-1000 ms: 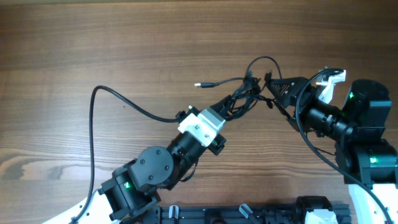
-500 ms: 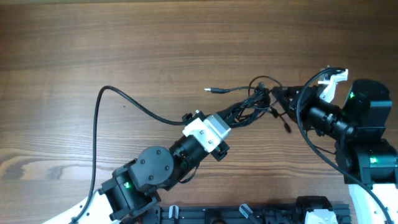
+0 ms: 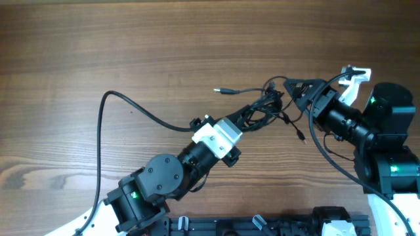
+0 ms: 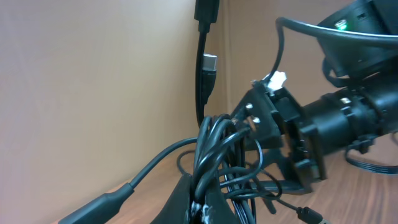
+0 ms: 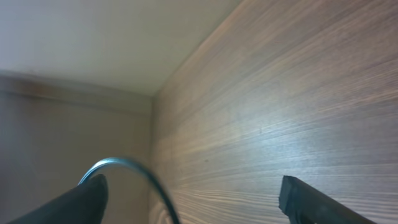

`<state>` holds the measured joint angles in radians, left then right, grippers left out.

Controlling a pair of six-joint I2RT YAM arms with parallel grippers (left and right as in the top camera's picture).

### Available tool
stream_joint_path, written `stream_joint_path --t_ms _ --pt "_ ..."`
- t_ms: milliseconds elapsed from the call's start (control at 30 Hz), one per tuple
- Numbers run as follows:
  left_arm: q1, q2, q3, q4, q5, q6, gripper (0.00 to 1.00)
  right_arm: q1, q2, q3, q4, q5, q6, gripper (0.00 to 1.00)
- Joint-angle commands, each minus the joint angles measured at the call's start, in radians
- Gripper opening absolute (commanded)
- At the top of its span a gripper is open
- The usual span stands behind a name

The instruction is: Untangle cables

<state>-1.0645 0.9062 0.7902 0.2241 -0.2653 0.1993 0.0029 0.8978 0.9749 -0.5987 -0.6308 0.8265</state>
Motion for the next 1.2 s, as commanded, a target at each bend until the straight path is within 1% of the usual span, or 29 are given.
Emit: stream_joint_path --t_ms 0,100,200,300,400,500,600,733,800,867,900,933,1000,1067,1167 --pt "0.002 -0.003 0.022 0.037 -0.032 0.067 0.04 -0.004 0.002 -0.001 -0.014 0.01 -0.095 0.96" --pt "0.002 -0.003 0.022 0.047 -0.032 0.117 0.04 -0.004 0.002 -0.001 -0.057 0.006 -0.09 0.99" --pt "0.002 -0.003 0.022 0.062 -0.039 0.132 0.04 -0.004 0.002 -0.001 -0.119 -0.026 -0.071 0.99" --pt "0.002 -0.003 0.022 0.065 -0.039 0.135 0.04 -0.004 0.002 -0.001 -0.144 -0.072 0.02 0.99" --pt "0.002 -0.003 0.022 0.072 -0.04 0.139 0.04 -0.004 0.002 -0.001 -0.144 -0.141 0.158 1.0" --pt "0.002 -0.003 0.022 0.08 -0.039 0.195 0.04 -0.004 0.002 -0.001 -0.144 -0.214 0.244 1.0" --pt "0.002 -0.003 0.022 0.085 -0.04 0.217 0.04 -0.004 0.002 -0.001 -0.149 -0.255 0.276 0.99" --pt "0.003 -0.003 0.022 0.103 -0.051 0.22 0.04 -0.004 0.002 -0.001 -0.165 -0.269 0.277 0.99" --pt "0.002 -0.003 0.022 0.105 -0.051 0.245 0.04 -0.004 0.002 -0.001 -0.166 -0.269 0.277 0.98" --pt "0.003 -0.003 0.022 0.109 -0.051 0.251 0.04 -0.004 0.002 -0.001 -0.166 -0.269 0.277 0.91" --pt "0.002 -0.003 0.022 0.111 -0.05 0.251 0.04 -0.004 0.002 -0.001 -0.166 -0.268 0.277 0.87" --pt "0.002 -0.003 0.022 0.117 -0.05 0.251 0.04 -0.004 0.002 -0.001 -0.166 -0.265 0.277 0.8" --pt "0.002 -0.003 0.022 0.117 -0.05 0.251 0.04 -0.004 0.002 -0.001 -0.166 -0.253 0.282 0.72" --pt "0.002 -0.003 0.022 0.117 -0.048 0.25 0.04 -0.004 0.002 -0.001 -0.165 -0.249 0.3 0.69" --pt "0.002 -0.003 0.022 0.117 -0.038 0.25 0.04 -0.004 0.002 -0.001 -0.163 -0.23 0.303 0.6"
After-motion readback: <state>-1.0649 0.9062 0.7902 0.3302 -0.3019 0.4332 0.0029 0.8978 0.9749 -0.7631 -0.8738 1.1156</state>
